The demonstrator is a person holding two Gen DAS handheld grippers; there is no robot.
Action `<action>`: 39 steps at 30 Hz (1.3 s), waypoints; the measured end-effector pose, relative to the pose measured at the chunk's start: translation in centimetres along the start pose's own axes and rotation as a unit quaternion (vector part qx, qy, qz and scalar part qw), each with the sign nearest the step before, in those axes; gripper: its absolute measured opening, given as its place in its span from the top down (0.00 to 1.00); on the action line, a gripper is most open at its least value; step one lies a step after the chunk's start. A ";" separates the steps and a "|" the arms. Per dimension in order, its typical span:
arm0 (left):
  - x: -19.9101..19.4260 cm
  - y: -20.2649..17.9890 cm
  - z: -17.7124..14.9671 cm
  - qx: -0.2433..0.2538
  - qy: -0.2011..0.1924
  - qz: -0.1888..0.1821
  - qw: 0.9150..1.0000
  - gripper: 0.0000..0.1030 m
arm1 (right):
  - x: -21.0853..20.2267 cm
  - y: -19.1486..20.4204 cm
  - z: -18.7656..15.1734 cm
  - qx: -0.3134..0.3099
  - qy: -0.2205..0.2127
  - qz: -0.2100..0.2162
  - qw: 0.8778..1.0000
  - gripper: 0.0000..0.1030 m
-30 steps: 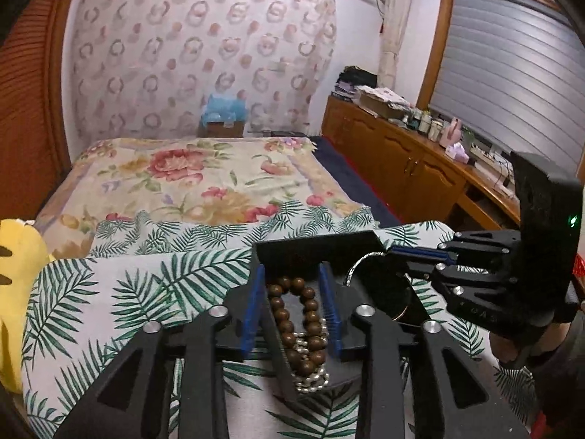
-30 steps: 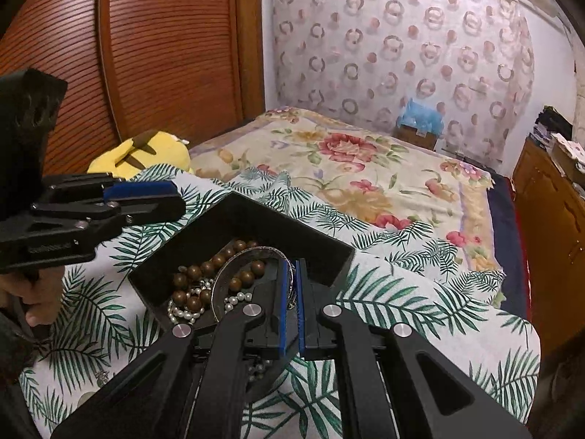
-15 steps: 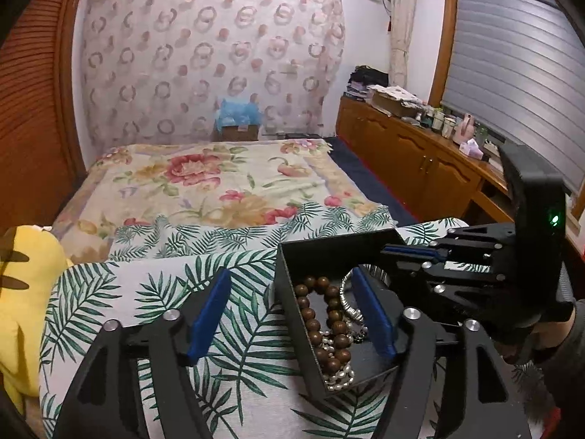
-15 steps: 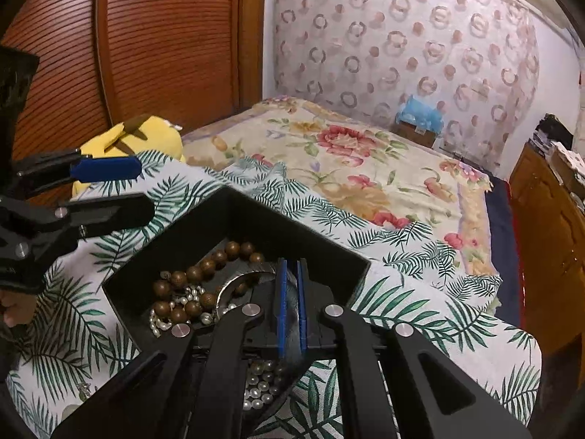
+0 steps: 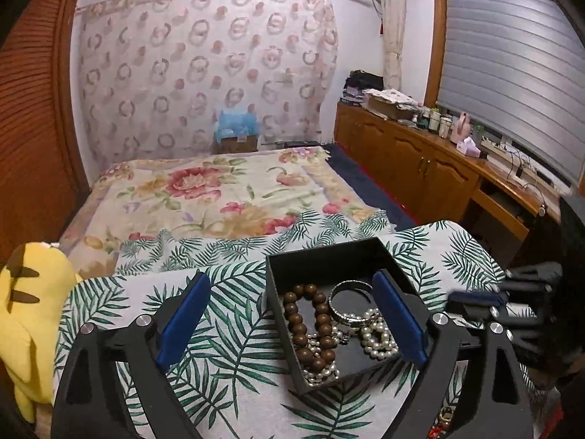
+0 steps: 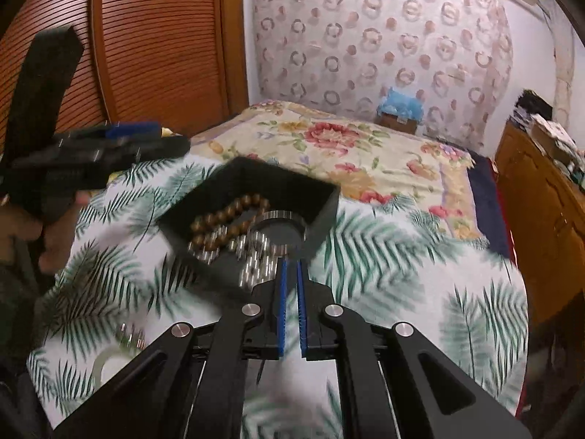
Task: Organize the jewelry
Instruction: 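Withdraw both tools from the box back toward the remaining jewelry, then position the open left tool around the jade bangle while the right tool approaches the silver hair comb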
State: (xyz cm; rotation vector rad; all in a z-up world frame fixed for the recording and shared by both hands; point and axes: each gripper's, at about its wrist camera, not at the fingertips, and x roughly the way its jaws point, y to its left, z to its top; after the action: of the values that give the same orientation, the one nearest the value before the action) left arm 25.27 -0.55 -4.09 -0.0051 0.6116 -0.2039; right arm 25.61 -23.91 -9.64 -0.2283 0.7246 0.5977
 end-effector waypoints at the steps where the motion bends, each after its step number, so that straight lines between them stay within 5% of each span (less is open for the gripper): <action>1: -0.4 -0.4 0.0 0.006 -0.003 0.001 1.000 0.13 | -0.6 0.1 -0.9 0.005 0.002 0.000 1.000 0.93; 8: -3.1 -2.2 -0.8 0.029 -0.002 -0.010 1.000 0.11 | -3.0 1.7 -5.7 0.024 0.010 -0.007 1.000 0.79; 18: -6.1 -3.9 -6.4 0.043 0.038 -0.019 0.998 0.11 | -5.7 2.4 -10.3 0.066 0.011 -0.021 0.998 0.54; 27: -6.3 -6.4 -12.3 0.059 0.107 -0.036 0.992 0.11 | -7.0 3.6 -13.3 0.064 0.023 -0.024 0.997 0.50; 36: -6.3 -8.2 -14.3 0.047 0.133 -0.059 0.988 0.11 | -7.1 3.9 -14.5 0.057 0.016 -0.026 0.998 0.48; 39: -6.3 -8.6 -14.8 0.045 0.152 -0.068 0.985 0.28 | -7.0 4.1 -14.6 0.052 0.016 -0.034 0.998 0.48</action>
State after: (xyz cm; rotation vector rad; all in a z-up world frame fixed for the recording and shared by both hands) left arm 10.21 -6.98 -12.06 0.0730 0.9060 -0.3685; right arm 10.97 -29.33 -15.52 -0.1660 0.7746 0.4921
